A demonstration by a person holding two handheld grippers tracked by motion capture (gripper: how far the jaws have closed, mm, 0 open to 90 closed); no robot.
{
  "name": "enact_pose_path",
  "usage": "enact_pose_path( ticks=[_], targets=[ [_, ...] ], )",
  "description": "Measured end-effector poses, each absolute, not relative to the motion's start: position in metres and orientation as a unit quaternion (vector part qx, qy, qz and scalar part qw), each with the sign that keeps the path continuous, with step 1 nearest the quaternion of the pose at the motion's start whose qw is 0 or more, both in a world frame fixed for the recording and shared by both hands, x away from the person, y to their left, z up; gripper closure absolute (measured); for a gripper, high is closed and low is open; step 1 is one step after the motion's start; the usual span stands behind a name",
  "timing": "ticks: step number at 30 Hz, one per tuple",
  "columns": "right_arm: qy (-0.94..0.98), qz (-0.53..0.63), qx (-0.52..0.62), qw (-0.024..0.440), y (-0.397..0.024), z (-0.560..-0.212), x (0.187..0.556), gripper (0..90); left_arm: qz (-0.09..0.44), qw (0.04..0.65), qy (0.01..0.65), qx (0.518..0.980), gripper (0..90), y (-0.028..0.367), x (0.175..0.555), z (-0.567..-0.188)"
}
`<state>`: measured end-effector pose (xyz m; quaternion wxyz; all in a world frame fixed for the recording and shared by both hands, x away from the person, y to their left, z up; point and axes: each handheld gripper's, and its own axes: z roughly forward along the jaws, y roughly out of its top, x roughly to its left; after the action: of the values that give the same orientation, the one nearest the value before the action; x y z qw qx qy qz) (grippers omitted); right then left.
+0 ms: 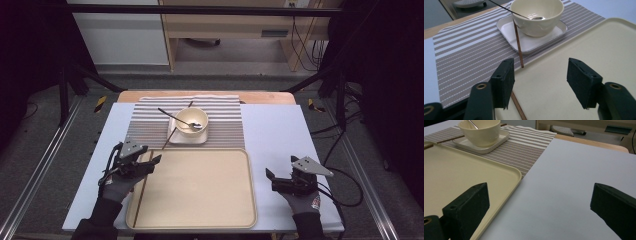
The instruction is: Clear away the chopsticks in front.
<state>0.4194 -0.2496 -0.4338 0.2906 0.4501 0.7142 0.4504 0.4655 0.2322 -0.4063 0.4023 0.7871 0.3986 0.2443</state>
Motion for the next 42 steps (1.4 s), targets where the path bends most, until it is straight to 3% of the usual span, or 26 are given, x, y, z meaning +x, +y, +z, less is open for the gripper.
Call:
enact_pose_path(
  ticks=[9, 23, 28, 42],
  targets=[
    [0.715, 0.447, 0.451, 0.292, -0.249, -0.434, 0.42, 2.6, 0.252, 0.387, 0.399, 0.792, 30.0, 0.216, 0.502, -0.406],
    [0.716, 0.448, 0.452, 0.288, -0.249, -0.435, 0.421, 2.7, 0.255, 0.344, 0.417, 0.801, 31.3, 0.204, 0.553, -0.417],
    [0.715, 0.449, 0.453, 0.287, -0.249, -0.435, 0.421, 2.7, 0.253, 0.34, 0.417, 0.804, 34.8, 0.198, 0.564, -0.427],
    [0.716, 0.449, 0.454, 0.283, -0.25, -0.435, 0.422, 2.8, 0.245, 0.307, 0.416, 0.82, 56.4, 0.182, 0.593, -0.453]
  ],
)
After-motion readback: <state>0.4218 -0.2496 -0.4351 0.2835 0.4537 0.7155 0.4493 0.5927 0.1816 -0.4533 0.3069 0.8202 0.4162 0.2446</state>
